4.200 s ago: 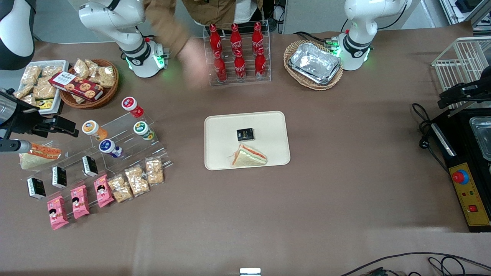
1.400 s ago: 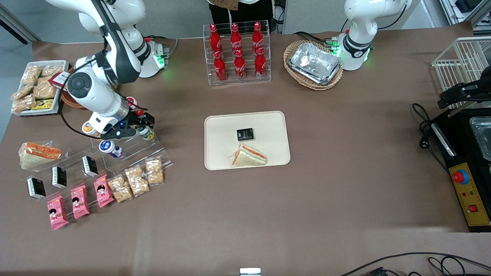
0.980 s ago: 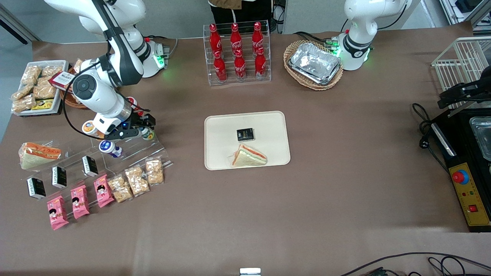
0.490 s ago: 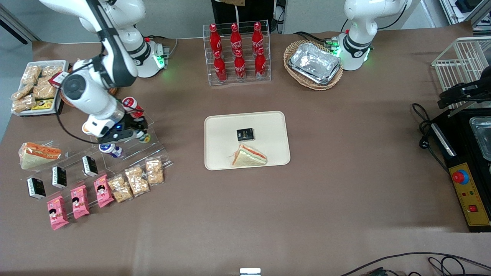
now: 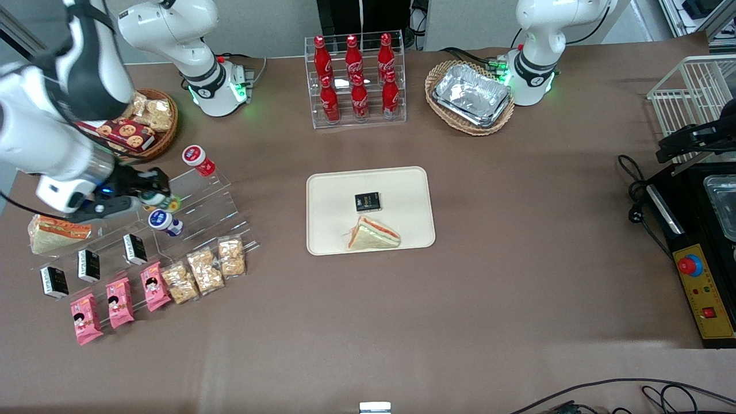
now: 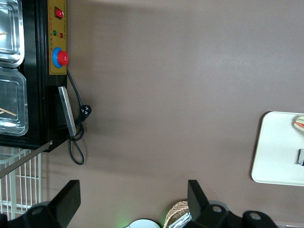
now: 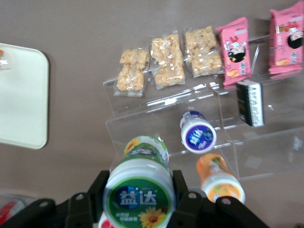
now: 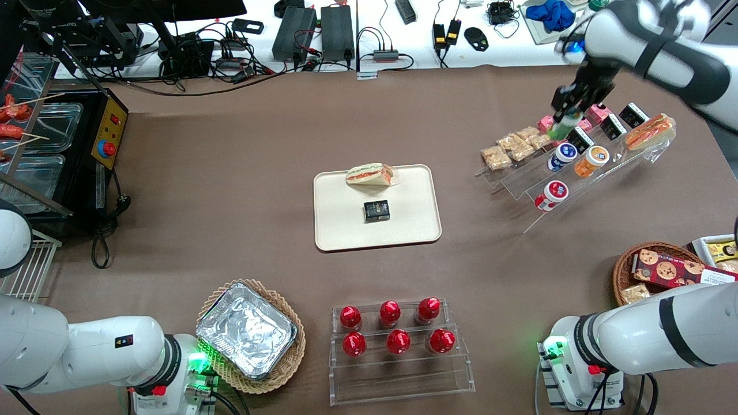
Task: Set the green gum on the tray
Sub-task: 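Carry the held gum bottle over to the cream tray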
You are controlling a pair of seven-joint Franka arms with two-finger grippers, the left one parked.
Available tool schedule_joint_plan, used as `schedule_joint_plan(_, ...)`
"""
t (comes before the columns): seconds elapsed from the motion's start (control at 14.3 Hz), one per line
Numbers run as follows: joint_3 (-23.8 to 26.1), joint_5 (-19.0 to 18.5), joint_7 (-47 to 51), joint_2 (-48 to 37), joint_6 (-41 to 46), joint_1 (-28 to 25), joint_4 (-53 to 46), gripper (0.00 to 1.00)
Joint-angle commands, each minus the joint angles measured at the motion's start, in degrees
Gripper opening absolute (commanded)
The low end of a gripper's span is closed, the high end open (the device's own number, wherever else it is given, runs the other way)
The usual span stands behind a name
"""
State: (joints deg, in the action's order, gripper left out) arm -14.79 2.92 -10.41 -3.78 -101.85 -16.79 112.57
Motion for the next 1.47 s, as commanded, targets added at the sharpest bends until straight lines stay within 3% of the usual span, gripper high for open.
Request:
schedule_joint_plan(0.0,0.1,-0.3,-0.4,8.8,16.1,1.1,-20.1,0.17)
schedule_joint_plan(0.21,0.2,0.9,0.4,10.9,23.4,1.1,-27.2,0.17)
schedule_joint_plan(0.42,1.0,3.7,6.9,10.8,23.5,-0.3,-26.6,0.17)
schedule_joint_plan(0.63,1.2,6.7,16.9,10.5,19.7,-7.9,-22.8,0.17)
schedule_joint_plan(1.12,1.3,7.1,37.1,8.8,-9.6,-27.2,0.4,0.17)
schedule_joint_plan(1.4,1.4,7.8,39.8,12.6,-25.1,-31.3,8.4,0.17)
